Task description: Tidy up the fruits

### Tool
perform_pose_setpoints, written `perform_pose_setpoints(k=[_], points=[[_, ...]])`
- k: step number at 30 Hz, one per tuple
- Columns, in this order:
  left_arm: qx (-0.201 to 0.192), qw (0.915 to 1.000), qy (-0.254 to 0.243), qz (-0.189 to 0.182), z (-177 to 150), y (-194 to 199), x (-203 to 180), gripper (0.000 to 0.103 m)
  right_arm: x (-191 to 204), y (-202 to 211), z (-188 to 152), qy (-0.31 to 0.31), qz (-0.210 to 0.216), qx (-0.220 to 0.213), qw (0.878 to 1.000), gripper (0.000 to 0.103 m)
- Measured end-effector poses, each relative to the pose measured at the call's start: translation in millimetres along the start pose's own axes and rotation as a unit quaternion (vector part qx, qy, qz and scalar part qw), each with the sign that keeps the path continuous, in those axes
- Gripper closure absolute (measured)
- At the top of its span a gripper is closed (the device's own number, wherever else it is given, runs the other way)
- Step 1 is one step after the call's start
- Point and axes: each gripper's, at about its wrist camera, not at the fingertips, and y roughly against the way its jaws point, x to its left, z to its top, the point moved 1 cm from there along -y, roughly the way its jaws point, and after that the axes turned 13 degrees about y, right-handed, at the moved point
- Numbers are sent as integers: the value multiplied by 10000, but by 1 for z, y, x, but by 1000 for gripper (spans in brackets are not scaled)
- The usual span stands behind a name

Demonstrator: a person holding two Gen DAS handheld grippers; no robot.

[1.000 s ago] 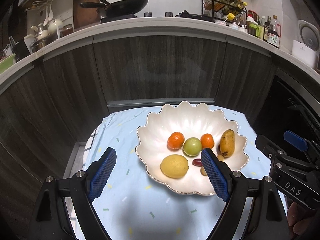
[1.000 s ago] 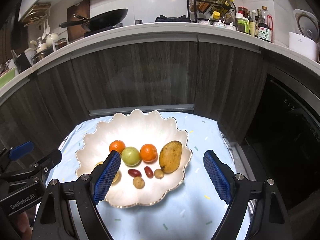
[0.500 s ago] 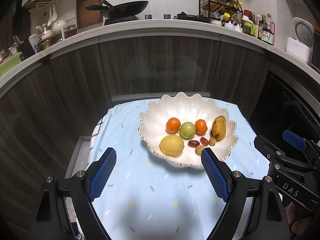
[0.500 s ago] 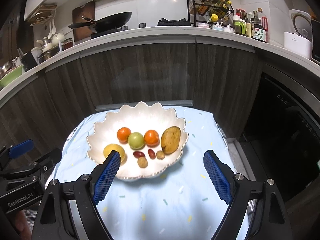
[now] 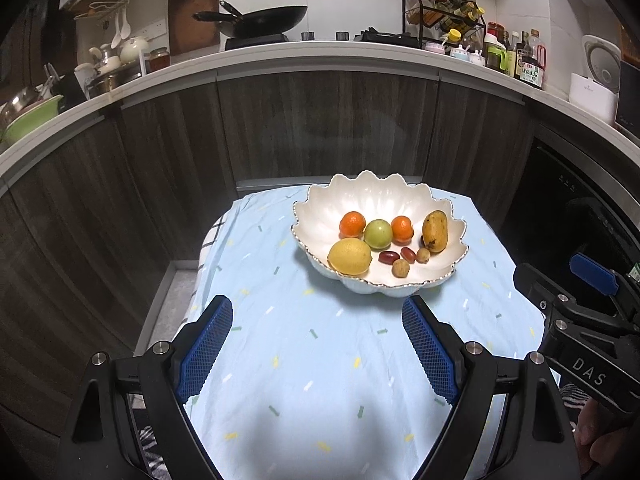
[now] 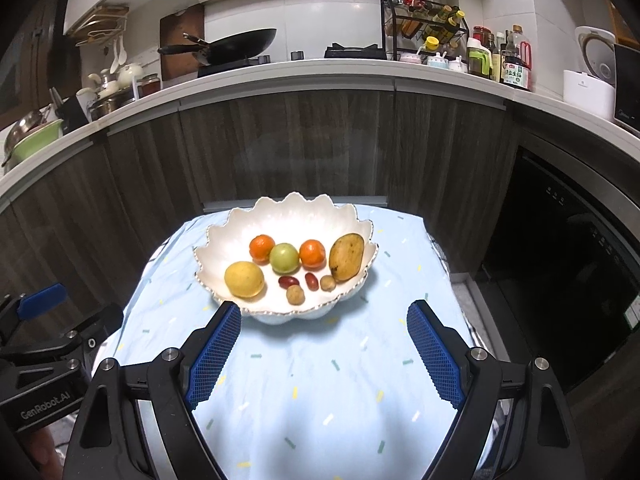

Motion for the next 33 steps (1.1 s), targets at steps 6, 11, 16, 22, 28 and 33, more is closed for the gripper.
perform_pose_setpoints(k=[6, 11, 16, 22, 28, 33], points=[[-50, 10000, 10, 12, -11, 16, 4, 16, 4, 11, -9, -5, 43, 9, 10000, 17], [-73, 10000, -13, 9, -19, 26, 5, 16, 7, 22, -20, -22, 57, 23, 10000, 17], [-97, 9999, -3, 32, -28, 36, 7, 16, 9, 32, -28, -6, 88, 13, 10000, 17], [-131, 9999, -17, 82, -32, 43, 7, 16, 8, 39, -33, -19, 94, -40, 9999, 17], [-85, 9999, -55, 105, -39, 45, 4, 16, 4, 43, -37, -26, 56, -38, 10000, 17], [-77, 9999, -87, 86, -40, 46, 1, 16, 0, 44, -40, -58, 44, -20, 10000, 17]])
